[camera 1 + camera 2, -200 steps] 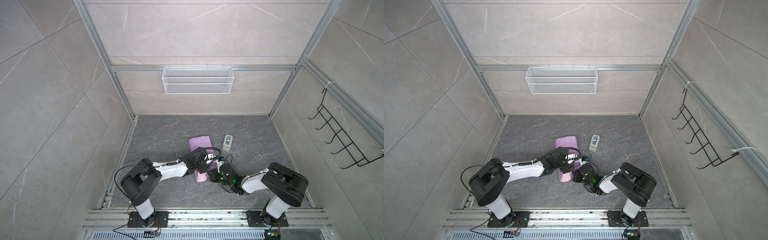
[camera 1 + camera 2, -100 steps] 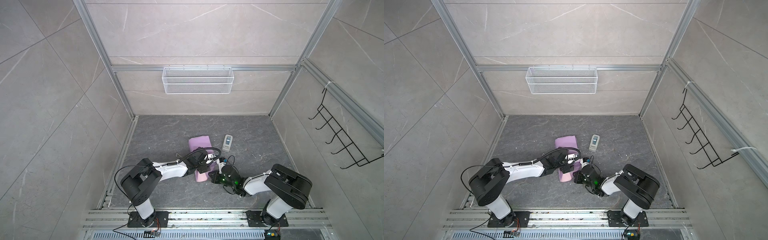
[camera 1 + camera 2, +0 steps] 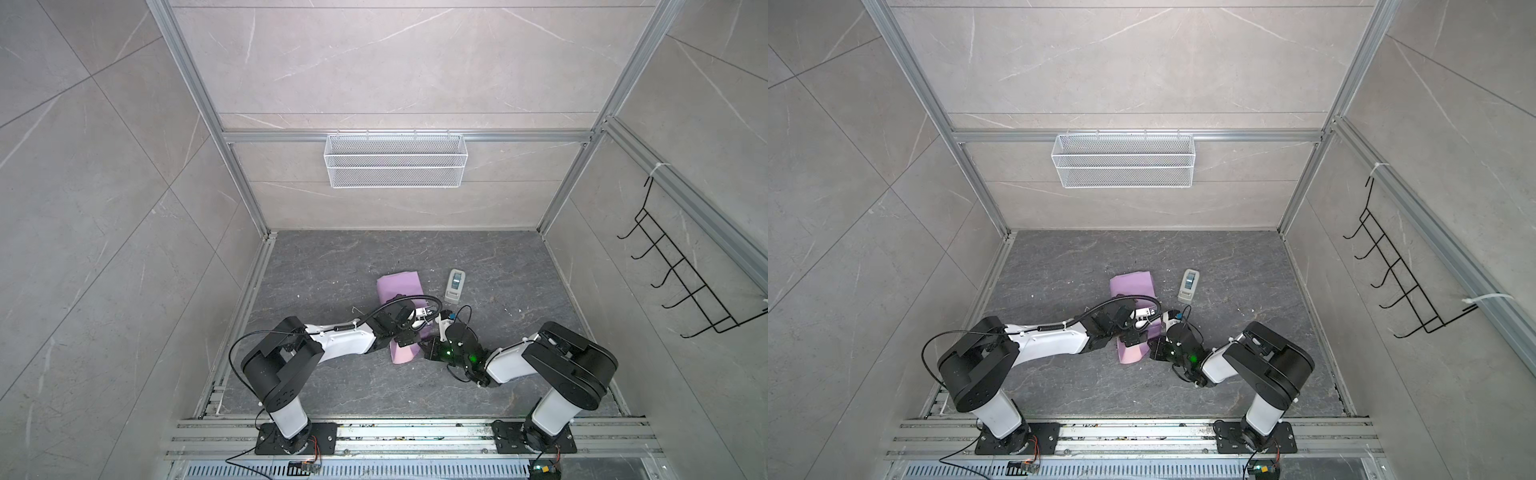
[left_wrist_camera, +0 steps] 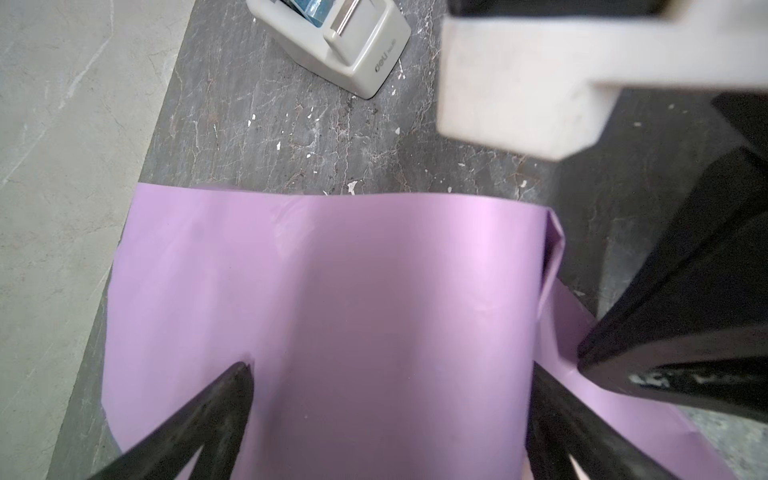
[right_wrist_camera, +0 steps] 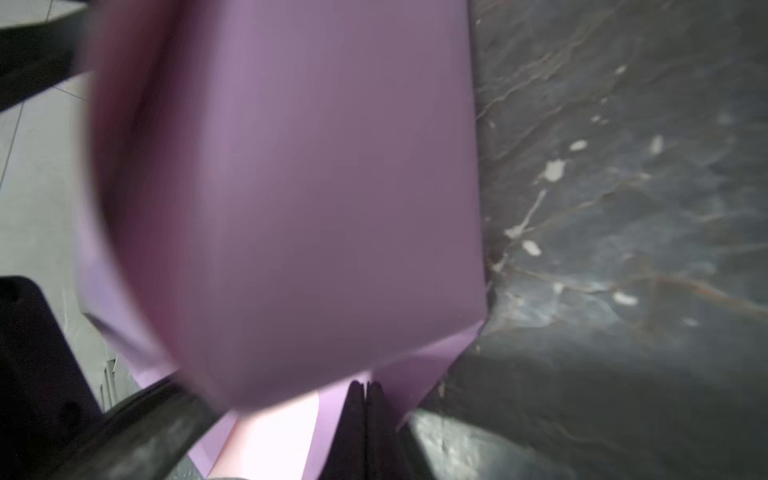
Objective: Wrap the gift box in paper
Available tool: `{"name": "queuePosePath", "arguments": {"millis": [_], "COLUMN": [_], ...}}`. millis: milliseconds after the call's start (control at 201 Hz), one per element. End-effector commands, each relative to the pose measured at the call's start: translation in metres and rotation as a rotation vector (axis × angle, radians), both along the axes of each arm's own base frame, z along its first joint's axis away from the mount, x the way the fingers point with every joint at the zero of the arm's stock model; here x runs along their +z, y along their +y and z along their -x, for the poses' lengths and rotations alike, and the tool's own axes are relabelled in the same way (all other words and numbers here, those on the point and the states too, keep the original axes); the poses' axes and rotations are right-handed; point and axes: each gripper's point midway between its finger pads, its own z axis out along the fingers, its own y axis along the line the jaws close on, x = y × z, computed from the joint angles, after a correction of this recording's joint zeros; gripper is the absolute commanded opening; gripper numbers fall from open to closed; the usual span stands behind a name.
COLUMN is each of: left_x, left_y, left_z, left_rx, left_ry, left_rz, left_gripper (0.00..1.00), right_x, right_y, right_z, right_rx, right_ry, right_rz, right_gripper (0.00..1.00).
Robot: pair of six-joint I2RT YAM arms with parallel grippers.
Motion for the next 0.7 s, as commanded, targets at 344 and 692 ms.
{"name": "queuePosePath", "arguments": {"millis": [344, 692], "left_x": [-0.011, -0.011], "left_y": [0.008, 0.008], "left_z": [-0.003, -0.004], "left_rx": [0.019, 0.024], "left_ry": [-0.008, -0.009], "left_rz": [-0.038, -0.036], "left_gripper": [0.98, 0.98], "right_x": [-0.023, -0.019], "right_y": [0.004, 0.014], "right_z": [0.046, 0.061], "right_rx": [0.039, 0.061], "right_ry": [0.078, 0.069], "right_rz": [0.018, 0.007], "right_gripper": [0.03, 0.02]}}
